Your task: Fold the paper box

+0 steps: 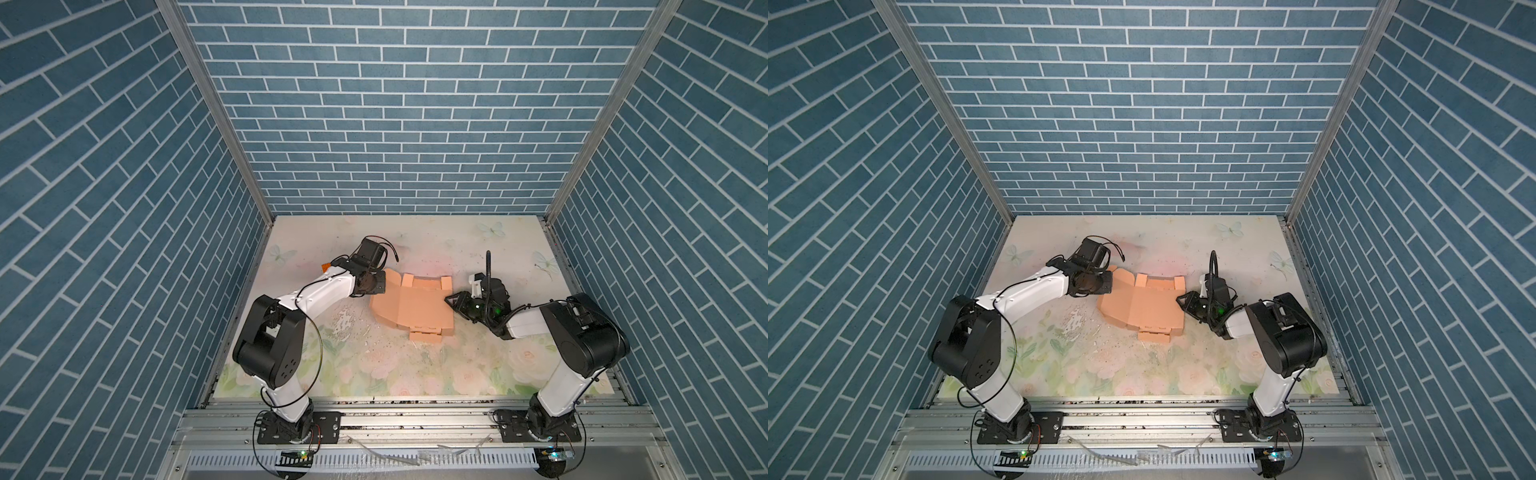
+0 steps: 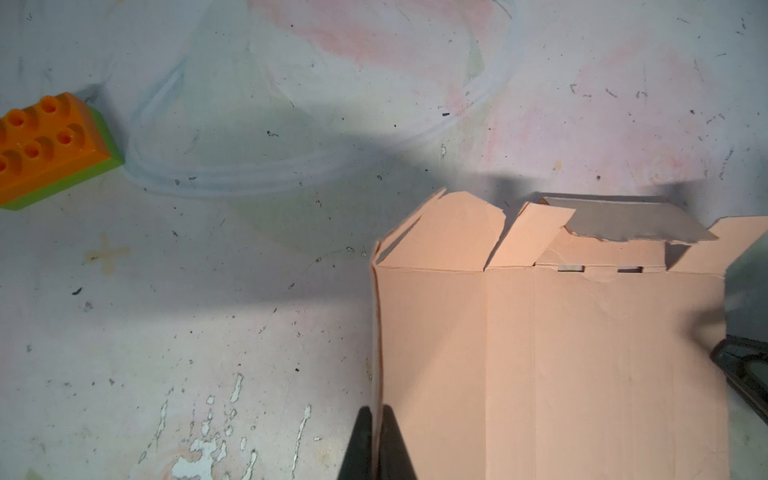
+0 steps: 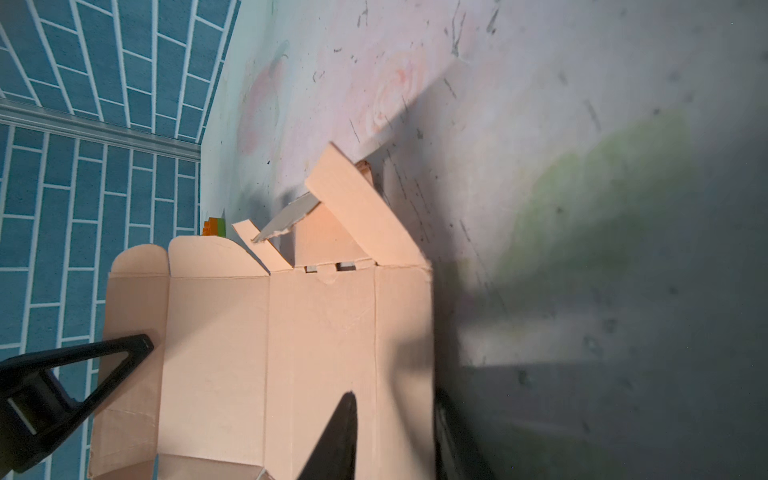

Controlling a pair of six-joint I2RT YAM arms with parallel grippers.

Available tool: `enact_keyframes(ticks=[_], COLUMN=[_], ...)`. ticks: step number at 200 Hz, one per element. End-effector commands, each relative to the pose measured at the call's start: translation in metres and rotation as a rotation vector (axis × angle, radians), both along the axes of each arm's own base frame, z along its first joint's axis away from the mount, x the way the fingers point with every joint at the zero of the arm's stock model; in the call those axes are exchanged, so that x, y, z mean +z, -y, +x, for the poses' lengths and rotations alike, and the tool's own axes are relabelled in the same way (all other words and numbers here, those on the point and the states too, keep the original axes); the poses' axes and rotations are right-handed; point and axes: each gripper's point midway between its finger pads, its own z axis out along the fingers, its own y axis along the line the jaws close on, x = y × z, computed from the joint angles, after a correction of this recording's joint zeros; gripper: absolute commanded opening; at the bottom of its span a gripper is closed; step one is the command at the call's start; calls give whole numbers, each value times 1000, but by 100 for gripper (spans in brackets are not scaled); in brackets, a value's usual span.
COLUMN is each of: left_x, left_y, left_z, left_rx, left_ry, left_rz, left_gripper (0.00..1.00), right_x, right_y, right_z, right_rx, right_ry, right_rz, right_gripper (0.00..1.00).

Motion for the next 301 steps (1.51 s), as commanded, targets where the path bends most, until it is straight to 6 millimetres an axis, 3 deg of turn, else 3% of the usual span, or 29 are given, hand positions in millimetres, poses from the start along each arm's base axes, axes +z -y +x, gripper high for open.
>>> enact_keyframes(ticks=[1, 27, 43, 62, 77, 103, 118, 173, 227, 257, 301], left_x=[-3, -5, -3, 10, 27, 57, 74, 100, 94, 90, 78], left_y=[-1, -1, -1, -7, -16, -32, -31, 40, 105, 131, 152], left_z=[-7, -9, -10, -8, -5, 4, 9, 25, 41, 46, 65], left_rx=[4, 8, 11, 2, -6, -26, -68, -416, -674, -789, -869], left_ry=[-12, -13, -10, 16, 49, 102, 148, 263, 286, 331, 343], left_rz=[2, -11, -13, 20, 51, 91, 111, -81, -256, -316, -340], left_gripper=[7, 10, 20, 42, 53, 61, 64, 69, 72, 73, 73], right_x=[2, 5, 8, 16, 23, 35, 41, 74, 90, 90, 94], right_y=[-10, -11, -11, -15, -16, -14, -11, -15, -20, -23, -31], right_z=[0, 0, 1, 0, -2, -2, -1, 10, 21, 27, 33], right_rx=[17, 31, 50, 108, 170, 263, 312, 487, 578, 610, 641], right_ry=[3, 14, 27, 52, 70, 90, 107, 194, 253, 272, 301], right_rz=[22, 0, -26, -59, -110, -227, -295, -427, -488, -502, -484], right_gripper=[24, 11, 0, 0, 0, 0, 0, 0, 0, 0, 0])
